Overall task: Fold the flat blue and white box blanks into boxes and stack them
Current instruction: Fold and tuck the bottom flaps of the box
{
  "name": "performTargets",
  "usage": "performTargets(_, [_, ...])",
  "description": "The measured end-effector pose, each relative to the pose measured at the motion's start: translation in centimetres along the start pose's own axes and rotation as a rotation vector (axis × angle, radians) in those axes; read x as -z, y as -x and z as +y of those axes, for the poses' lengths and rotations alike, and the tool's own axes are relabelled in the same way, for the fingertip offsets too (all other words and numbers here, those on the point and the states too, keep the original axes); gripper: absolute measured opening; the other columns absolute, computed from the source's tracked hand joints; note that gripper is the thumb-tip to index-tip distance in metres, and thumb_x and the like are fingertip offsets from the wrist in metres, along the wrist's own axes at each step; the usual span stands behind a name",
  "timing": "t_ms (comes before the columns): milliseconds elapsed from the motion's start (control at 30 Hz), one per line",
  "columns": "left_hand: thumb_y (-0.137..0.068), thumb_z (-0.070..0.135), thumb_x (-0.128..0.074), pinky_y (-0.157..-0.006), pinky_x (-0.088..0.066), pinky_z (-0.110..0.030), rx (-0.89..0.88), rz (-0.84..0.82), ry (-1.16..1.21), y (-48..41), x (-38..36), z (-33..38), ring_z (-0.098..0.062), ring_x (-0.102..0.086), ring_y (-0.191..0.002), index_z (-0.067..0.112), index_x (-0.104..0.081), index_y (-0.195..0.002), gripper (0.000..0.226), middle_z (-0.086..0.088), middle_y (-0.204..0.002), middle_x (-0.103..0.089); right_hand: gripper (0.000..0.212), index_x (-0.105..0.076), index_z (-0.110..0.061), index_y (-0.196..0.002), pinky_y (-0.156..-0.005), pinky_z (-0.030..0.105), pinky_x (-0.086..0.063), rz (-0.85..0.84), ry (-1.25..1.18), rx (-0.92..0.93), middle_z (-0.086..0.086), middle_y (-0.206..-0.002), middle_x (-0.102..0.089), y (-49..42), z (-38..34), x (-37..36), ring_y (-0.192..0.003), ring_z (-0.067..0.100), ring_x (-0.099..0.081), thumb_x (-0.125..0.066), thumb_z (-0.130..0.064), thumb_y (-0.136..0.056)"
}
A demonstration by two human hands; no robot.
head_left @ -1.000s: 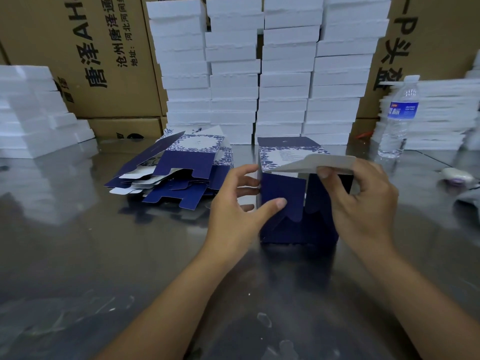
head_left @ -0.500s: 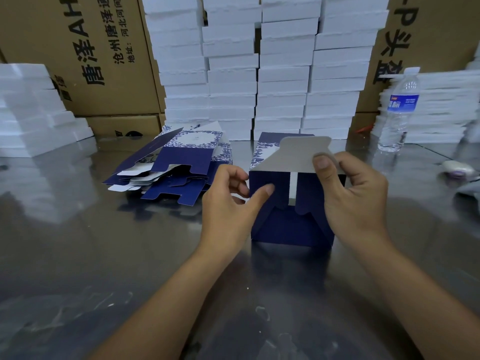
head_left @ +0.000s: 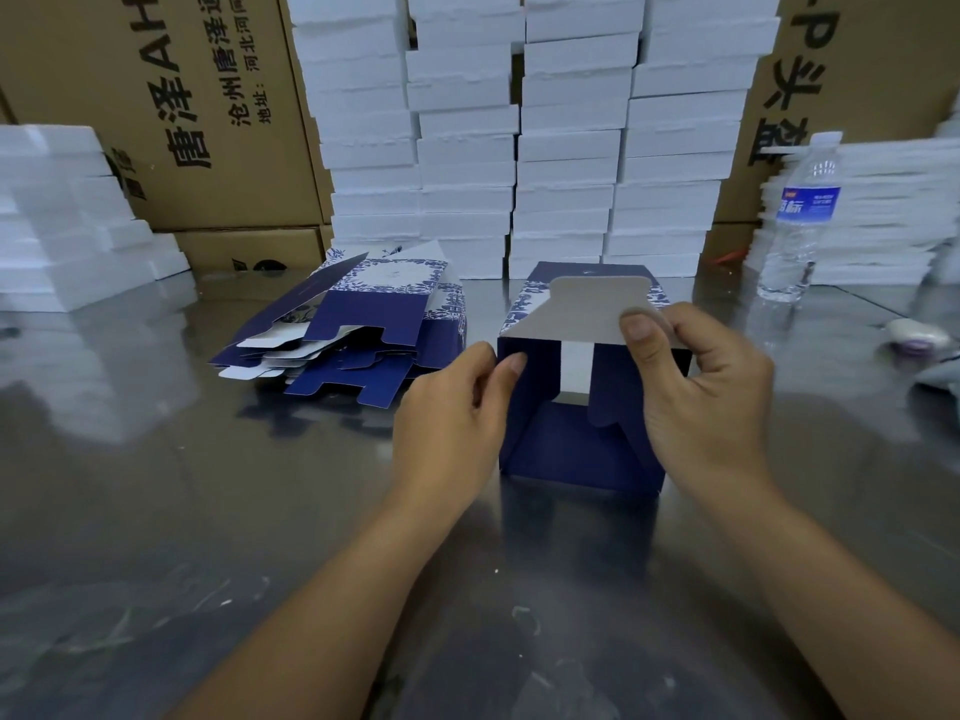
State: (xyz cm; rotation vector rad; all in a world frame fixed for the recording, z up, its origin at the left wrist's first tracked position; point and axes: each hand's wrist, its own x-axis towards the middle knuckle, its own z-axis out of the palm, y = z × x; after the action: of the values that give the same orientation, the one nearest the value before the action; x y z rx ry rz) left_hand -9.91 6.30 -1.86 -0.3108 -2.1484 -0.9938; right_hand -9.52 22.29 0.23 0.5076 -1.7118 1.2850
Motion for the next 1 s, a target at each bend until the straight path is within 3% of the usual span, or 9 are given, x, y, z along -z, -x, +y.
performTargets(167, [-0.095,0.034,-0.051,-0.049,-0.016,-0.032,-0.006,-0.002,0.015,-0.2,0.1,0.0,-0.019,-0.024,-0.052,0.023,-0.021,-0.058,0.049,0.001,-0.045,-0.025,0.016,-0.052,-0.044,-0.069,-0.060,0.006,-0.032,0.001,0.008,0.003,-0.026,-0.062,-0.054,0.0,-0.1,-0.1,-0.063,-0.008,-0.047,-0.057,-0.043,-0.084])
performTargets(267, [-0.091,0.040,-0.054,-0.048,-0.020,-0.030,0.032,-0.014,0.039,-0.2,-0.1,-0.3,-0.017,-0.029,-0.052,0.023,-0.026,-0.057,0.048,0.003,-0.047,-0.036,0.020,-0.052,-0.042,-0.068,-0.058,0.007,-0.032,0.003,0.015,-0.009,-0.024,-0.060,-0.053,0.1,0.0,0.0,-0.061,-0.006,-0.047,-0.060,-0.038,-0.086])
performTargets(367, [-0.089,0.046,-0.055,-0.051,-0.029,-0.032,0.066,-0.143,-0.025,-0.1,-0.2,-0.9,-0.014,-0.036,-0.052,0.021,-0.035,-0.058,0.044,0.005,-0.048,-0.038,0.018,-0.053,-0.040,-0.069,-0.058,0.008,-0.033,0.005,0.029,-0.023,-0.018,-0.059,-0.051,0.0,0.2,0.1,-0.062,-0.004,-0.046,-0.059,-0.040,-0.086])
performTargets(467, [-0.091,0.048,-0.049,-0.055,-0.034,-0.034,0.098,-0.301,-0.085,0.0,-0.4,-1.2,-0.021,-0.044,-0.058,0.017,-0.040,-0.061,0.044,0.003,-0.053,-0.042,0.016,-0.055,-0.041,-0.071,-0.060,0.008,-0.034,0.006,0.036,-0.022,-0.017,-0.065,-0.055,-0.1,0.2,0.2,-0.064,-0.007,-0.047,-0.058,-0.041,-0.086])
performTargets(667, [-0.094,0.043,-0.050,-0.057,-0.038,-0.037,0.064,-0.310,-0.083,-0.1,-0.2,-1.2,-0.023,-0.041,-0.058,0.016,-0.038,-0.060,0.045,0.001,-0.054,-0.042,0.017,-0.055,-0.043,-0.071,-0.062,0.006,-0.034,0.003,0.033,-0.028,-0.023,-0.063,-0.057,-0.1,0.2,0.1,-0.065,-0.009,-0.049,-0.059,-0.036,-0.086])
performTargets(833, [-0.090,0.048,-0.053,-0.058,-0.039,-0.035,0.099,-0.348,-0.079,-0.2,-0.2,-1.5,-0.019,-0.043,-0.059,0.018,-0.042,-0.059,0.044,0.004,-0.054,-0.044,0.020,-0.052,-0.041,-0.067,-0.058,0.007,-0.032,-0.004,0.038,-0.037,-0.024,-0.061,-0.053,-0.1,0.1,0.3,-0.062,-0.004,-0.047,-0.057,-0.040,-0.087])
performTargets(1000, [-0.090,0.052,-0.050,-0.053,-0.029,-0.029,0.134,-0.475,-0.184,0.0,-0.2,-2.0,-0.018,-0.048,-0.062,0.019,-0.049,-0.065,0.042,0.006,-0.059,-0.047,0.025,-0.049,-0.040,-0.063,-0.056,0.007,-0.030,0.014,0.048,-0.036,-0.023,-0.058,-0.051,-0.1,0.1,0.2,-0.059,-0.003,-0.046,-0.057,-0.039,-0.087])
